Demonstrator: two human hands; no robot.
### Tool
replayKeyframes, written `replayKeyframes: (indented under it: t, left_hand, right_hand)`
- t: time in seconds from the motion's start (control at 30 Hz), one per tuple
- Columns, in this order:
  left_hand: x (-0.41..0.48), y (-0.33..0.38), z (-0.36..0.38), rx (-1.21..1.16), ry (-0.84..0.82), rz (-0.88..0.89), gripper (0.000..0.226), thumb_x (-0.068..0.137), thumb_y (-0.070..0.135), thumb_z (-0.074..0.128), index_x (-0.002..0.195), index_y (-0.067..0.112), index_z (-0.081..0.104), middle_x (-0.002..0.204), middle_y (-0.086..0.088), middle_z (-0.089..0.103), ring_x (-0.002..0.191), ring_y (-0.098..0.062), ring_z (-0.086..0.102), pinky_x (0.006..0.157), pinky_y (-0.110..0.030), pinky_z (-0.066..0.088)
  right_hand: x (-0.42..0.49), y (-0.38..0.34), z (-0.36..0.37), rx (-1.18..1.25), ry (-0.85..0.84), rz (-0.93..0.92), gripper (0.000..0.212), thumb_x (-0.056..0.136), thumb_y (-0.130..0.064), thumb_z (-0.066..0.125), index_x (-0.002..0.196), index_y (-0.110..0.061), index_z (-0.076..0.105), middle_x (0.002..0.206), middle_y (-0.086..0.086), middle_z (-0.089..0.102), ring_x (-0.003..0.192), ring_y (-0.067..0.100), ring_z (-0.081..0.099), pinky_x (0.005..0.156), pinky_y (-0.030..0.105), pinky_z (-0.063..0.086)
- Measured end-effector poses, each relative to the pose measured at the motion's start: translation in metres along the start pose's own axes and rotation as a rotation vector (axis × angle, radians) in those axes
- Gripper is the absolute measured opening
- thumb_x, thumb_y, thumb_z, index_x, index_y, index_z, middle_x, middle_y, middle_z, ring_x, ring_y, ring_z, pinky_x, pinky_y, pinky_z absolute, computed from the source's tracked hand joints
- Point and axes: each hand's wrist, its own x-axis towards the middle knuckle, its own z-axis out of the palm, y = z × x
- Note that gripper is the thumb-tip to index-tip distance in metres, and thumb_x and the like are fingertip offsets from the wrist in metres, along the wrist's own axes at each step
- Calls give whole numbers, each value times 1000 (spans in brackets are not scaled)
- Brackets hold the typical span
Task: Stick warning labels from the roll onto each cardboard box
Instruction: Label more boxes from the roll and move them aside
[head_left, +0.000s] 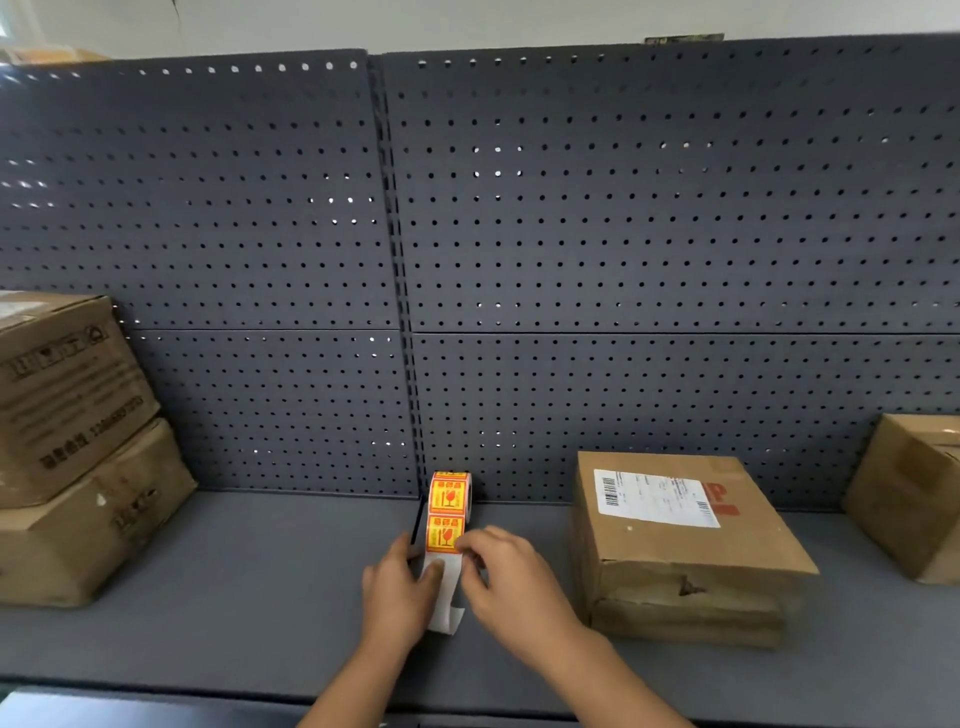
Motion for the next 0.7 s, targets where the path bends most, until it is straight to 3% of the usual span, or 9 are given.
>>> replayKeyframes:
  t: [0.2, 0.33, 0.57, 0.7]
  left_hand:
    - [16, -6, -1, -130, 2, -48, 55, 94, 27, 74, 143, 9, 57, 122, -1, 75, 124, -28, 61, 106, -45, 50]
    - [19, -8, 1, -127, -9, -43, 56, 92, 28, 76, 142, 11, 58, 112, 5, 74, 119, -27, 63, 104, -48, 52]
    - [20, -5, -4, -65, -69, -4, 72, 83, 29, 82, 149, 21, 53, 95, 27, 62, 120, -22, 60, 100, -40, 54]
    - [22, -9, -3, -67, -56, 31, 65, 81, 21, 80, 143, 24, 59, 93, 20, 70, 108, -21, 65, 94, -43, 58]
  right_hand:
    - [20, 3, 28, 9, 41, 53, 25, 103, -14, 51, 120, -16, 69, 114, -2, 65, 103, 14, 62, 87, 29, 53]
    - [30, 6, 44, 8, 66, 88, 22, 103, -13, 53, 118, -14, 68, 114, 0, 63, 101, 14, 61, 81, 23, 49]
    - [43, 11, 59, -50, 67, 153, 16, 101, -23, 58, 116, -23, 60, 118, -7, 54, 99, 16, 63, 76, 34, 53]
    - [46, 11, 63, -82, 61, 165, 21, 99, -27, 62, 118, -21, 56, 120, -4, 51, 101, 21, 62, 71, 29, 43]
